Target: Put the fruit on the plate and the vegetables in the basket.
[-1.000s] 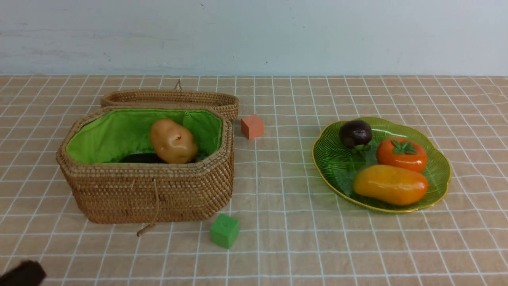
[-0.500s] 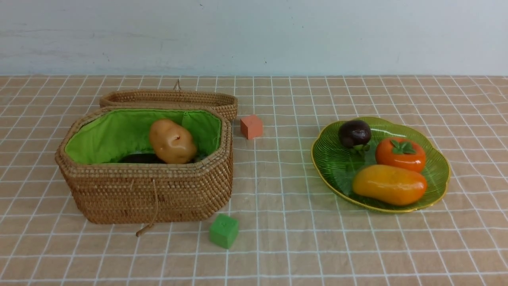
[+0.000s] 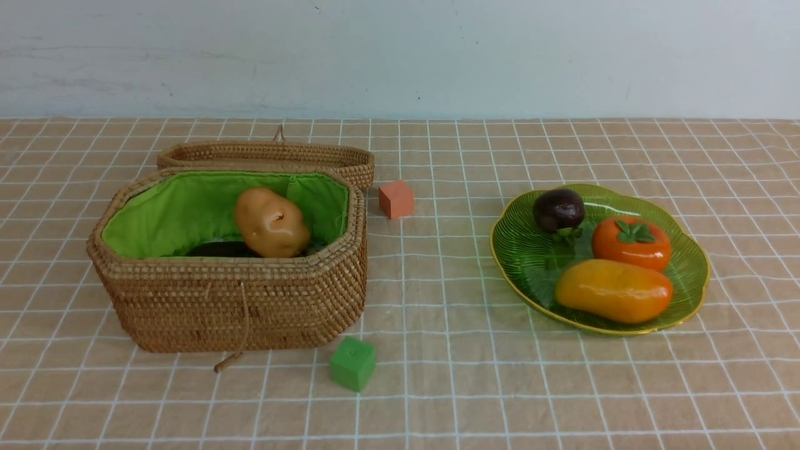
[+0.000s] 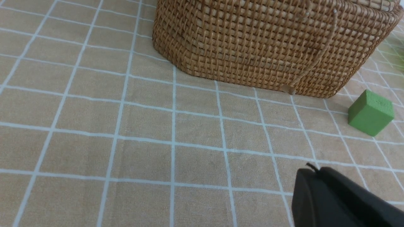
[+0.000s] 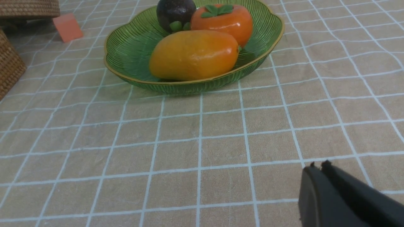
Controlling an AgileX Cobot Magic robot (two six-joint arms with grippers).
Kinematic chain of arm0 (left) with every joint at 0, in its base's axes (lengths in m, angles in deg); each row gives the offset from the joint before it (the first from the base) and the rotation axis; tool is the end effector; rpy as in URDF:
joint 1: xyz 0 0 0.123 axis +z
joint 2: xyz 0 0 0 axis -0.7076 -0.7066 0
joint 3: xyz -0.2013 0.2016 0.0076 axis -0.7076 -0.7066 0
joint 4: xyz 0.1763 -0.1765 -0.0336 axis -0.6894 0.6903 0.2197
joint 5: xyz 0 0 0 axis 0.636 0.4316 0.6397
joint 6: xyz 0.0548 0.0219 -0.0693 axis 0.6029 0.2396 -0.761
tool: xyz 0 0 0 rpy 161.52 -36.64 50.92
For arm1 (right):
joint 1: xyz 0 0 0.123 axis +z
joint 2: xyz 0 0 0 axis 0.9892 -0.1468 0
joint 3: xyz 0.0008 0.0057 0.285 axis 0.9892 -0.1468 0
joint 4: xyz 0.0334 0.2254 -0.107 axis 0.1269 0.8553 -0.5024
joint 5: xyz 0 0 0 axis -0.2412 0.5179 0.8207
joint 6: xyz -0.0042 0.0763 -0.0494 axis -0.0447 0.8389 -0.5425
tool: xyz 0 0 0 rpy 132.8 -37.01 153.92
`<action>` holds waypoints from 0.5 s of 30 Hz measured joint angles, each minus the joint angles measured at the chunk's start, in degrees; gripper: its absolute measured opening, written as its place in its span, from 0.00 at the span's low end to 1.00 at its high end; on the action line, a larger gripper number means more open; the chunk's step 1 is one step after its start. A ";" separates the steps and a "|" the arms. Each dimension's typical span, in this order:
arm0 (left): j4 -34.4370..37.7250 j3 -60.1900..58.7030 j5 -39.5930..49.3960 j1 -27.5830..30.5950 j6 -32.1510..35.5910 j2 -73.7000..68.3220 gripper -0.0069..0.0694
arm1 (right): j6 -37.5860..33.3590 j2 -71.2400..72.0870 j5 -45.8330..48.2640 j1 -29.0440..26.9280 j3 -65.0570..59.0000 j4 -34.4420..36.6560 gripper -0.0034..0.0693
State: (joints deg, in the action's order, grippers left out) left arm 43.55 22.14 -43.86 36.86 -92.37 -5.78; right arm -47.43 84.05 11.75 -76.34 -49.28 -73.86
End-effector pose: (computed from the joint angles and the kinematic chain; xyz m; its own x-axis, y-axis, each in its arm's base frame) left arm 0.0520 -0.0090 0.1694 -0.3364 -0.2685 -0.9026 0.0549 0.9513 -0.3035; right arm 0.0521 0.0035 0.1732 -0.3040 0.1227 -0.9447 -0.0321 0.9898 0.1388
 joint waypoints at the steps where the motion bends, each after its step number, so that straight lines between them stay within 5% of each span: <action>1: 0.00 0.00 0.00 0.00 0.00 0.00 0.08 | 0.00 0.00 0.00 0.00 0.00 0.00 0.07; 15: 0.10 0.00 0.00 0.00 0.00 0.00 0.09 | 0.00 0.00 0.00 0.00 0.00 0.00 0.07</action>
State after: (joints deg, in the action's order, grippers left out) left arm 43.65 22.14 -43.86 36.86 -92.37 -5.78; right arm -47.43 84.05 11.75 -76.34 -49.28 -73.86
